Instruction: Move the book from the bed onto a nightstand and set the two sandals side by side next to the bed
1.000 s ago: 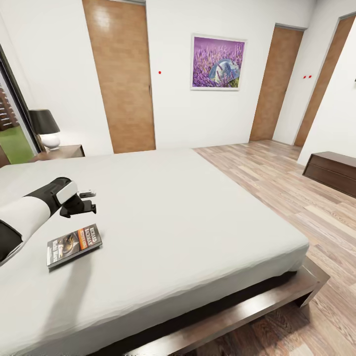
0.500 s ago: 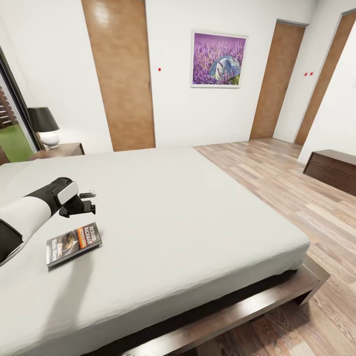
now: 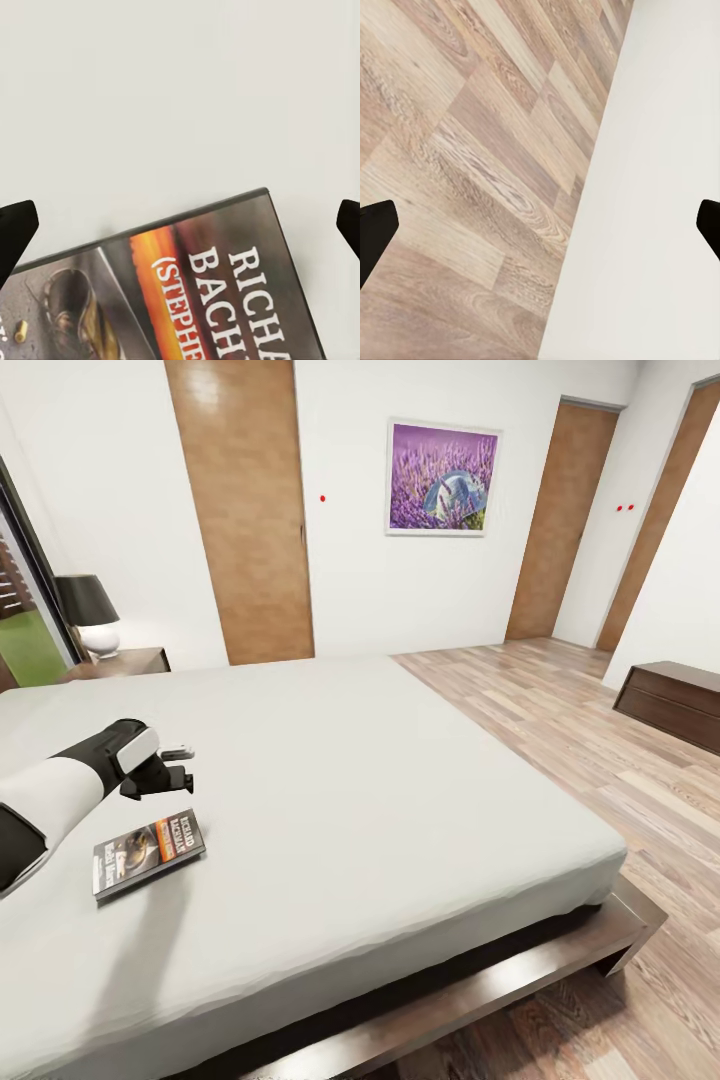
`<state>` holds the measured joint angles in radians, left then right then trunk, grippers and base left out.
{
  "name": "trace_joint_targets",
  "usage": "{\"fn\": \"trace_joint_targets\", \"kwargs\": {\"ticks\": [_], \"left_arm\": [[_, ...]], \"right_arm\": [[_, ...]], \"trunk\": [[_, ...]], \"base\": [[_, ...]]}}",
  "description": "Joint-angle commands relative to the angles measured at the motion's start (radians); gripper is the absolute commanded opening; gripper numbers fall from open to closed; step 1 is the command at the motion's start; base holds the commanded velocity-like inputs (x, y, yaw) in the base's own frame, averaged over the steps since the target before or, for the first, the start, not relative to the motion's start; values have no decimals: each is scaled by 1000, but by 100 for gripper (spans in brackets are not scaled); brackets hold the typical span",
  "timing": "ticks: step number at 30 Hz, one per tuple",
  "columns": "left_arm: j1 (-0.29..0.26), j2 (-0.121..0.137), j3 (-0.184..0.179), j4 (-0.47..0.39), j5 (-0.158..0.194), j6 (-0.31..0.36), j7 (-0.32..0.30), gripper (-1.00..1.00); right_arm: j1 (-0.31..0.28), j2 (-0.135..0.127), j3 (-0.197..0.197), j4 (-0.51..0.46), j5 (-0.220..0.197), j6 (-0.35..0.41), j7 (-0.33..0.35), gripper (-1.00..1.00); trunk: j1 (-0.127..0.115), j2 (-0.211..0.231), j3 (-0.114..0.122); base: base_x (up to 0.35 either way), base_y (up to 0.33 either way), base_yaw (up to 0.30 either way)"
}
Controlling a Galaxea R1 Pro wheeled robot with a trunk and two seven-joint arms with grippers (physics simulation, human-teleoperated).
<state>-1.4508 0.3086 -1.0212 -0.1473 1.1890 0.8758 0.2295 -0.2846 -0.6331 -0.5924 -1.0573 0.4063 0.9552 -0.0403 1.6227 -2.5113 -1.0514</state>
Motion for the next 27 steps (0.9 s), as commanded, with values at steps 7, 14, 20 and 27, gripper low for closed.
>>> {"fn": "trace_joint_targets", "kwargs": {"ticks": [7,14,20,27], "left_arm": [[0,0,-5,-3,11,3,6,100],[0,1,-5,-4,11,4,4,100],[0,1,-5,-4,11,3,4,100],[0,-3,-5,-5,11,3,4,100]], "right_arm": [[1,0,0,-1,-4,4,-4,100],[2,0,0,-1,-4,4,-4,100],[2,0,0,-1,-4,4,-4,100],[2,0,0,-1,-4,4,-4,100]], "trunk": [[2,-2,-20],[2,-2,-20],[2,-2,-20],[3,-2,-28]], "base": [[0,0,0],[0,0,0],[0,0,0],[0,0,0]]}}
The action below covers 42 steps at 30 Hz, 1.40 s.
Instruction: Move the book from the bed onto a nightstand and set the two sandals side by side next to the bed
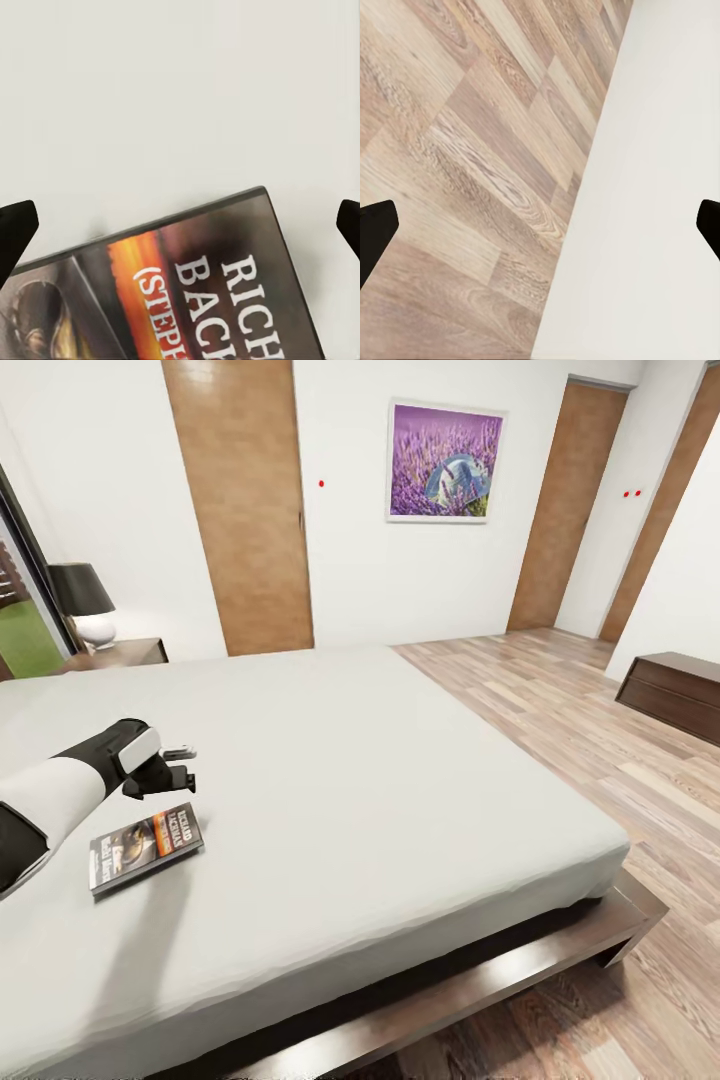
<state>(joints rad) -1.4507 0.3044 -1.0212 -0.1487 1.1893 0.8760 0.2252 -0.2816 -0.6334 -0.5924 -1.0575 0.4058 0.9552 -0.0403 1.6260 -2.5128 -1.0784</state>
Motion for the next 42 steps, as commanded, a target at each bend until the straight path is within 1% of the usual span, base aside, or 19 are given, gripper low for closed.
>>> {"fn": "trace_joint_targets", "kwargs": {"ticks": [1,3,15,28,33,42], "left_arm": [[0,1,-5,-3,10,3,8,100],[0,0,-5,-3,10,3,9,100],[0,-1,-5,-4,10,3,8,100],[0,-1,-5,-4,10,3,8,100],[0,-1,-5,-5,10,3,8,100],[0,0,-6,-5,10,3,8,100]], "right_arm": [[-1,0,0,0,-4,4,-4,100],[-1,0,0,-1,-4,4,-4,100],[8,-1,0,0,-3,4,-4,100],[28,-10,-1,-1,-1,3,-4,100],[32,-11,-1,-1,-1,2,-4,100],[34,-12,0,-1,-1,2,-4,100]], "trunk": [[0,-1,-5],[1,-1,-13],[1,-1,-13],[1,-1,-13],[3,-2,-32],[3,-2,-32]], "base": [[0,0,0],[0,0,0],[0,0,0],[0,0,0],[0,0,0],[0,0,0]]}}
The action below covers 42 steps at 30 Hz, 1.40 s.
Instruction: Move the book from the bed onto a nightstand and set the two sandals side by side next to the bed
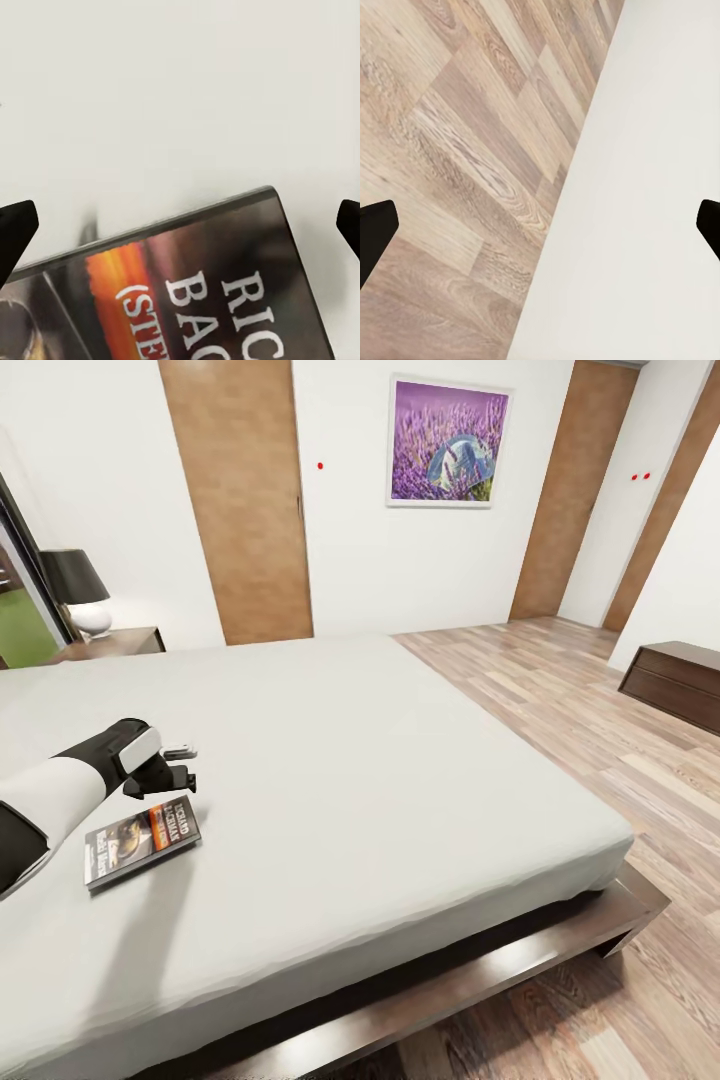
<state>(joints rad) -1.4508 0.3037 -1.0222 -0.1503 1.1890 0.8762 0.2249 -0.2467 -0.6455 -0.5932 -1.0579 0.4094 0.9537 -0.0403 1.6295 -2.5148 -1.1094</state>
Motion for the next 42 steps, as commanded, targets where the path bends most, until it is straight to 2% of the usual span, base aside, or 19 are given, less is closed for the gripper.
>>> {"fn": "trace_joint_targets", "kwargs": {"ticks": [1,16,24,27,31,35,42], "left_arm": [[0,1,-5,-3,11,3,8,100],[0,1,-5,-3,11,3,8,100],[0,2,-9,-3,11,3,9,100],[0,2,-10,-3,11,3,9,100],[0,1,-11,-3,11,3,8,100],[0,1,-11,-3,11,3,9,100],[0,1,-12,-3,11,3,9,100]], "right_arm": [[-1,0,0,-1,-4,3,-4,100],[10,-6,-2,0,-2,3,-4,100],[36,-64,-10,0,28,4,-5,100],[38,-77,-14,0,35,4,-8,100],[41,-103,-53,-2,61,5,-10,100],[42,-116,-94,-5,96,5,-9,100],[43,-124,-120,-8,138,5,-10,100]], "trunk": [[0,0,-1],[0,0,-1],[0,0,-1],[0,0,-1],[0,0,-1],[0,0,-1],[0,0,-1]], "base": [[0,0,0],[0,0,0],[0,0,0],[0,0,0],[0,0,0],[0,0,0],[0,0,0]]}}
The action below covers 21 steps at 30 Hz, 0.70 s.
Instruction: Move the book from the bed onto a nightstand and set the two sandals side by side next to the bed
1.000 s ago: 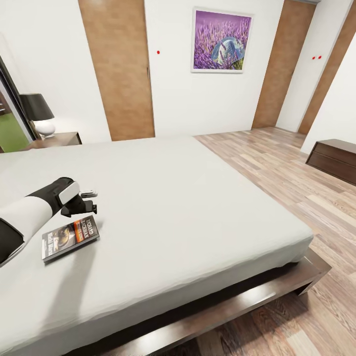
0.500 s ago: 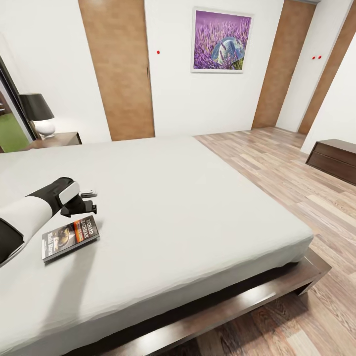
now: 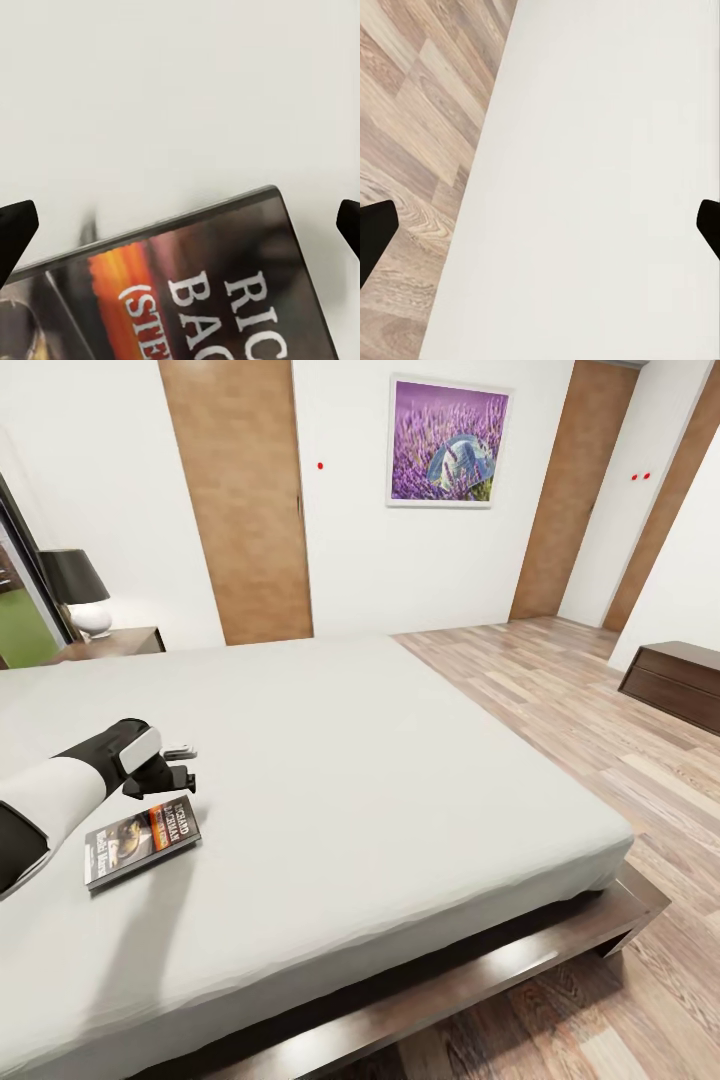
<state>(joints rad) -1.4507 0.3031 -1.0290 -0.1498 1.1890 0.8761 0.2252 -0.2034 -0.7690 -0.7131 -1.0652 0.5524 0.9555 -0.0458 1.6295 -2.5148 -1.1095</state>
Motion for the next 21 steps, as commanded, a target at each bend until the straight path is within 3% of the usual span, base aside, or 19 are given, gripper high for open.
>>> {"fn": "trace_joint_targets", "kwargs": {"ticks": [1,21], "left_arm": [[0,1,-5,-3,11,3,9,100],[0,0,-5,-4,11,3,10,100]], "right_arm": [[-1,-1,-1,0,-3,3,-5,100],[-1,-4,-8,-3,20,3,-10,100]], "trunk": [[0,0,-1],[0,0,-1]], "base": [[0,0,0],[0,0,0]]}}
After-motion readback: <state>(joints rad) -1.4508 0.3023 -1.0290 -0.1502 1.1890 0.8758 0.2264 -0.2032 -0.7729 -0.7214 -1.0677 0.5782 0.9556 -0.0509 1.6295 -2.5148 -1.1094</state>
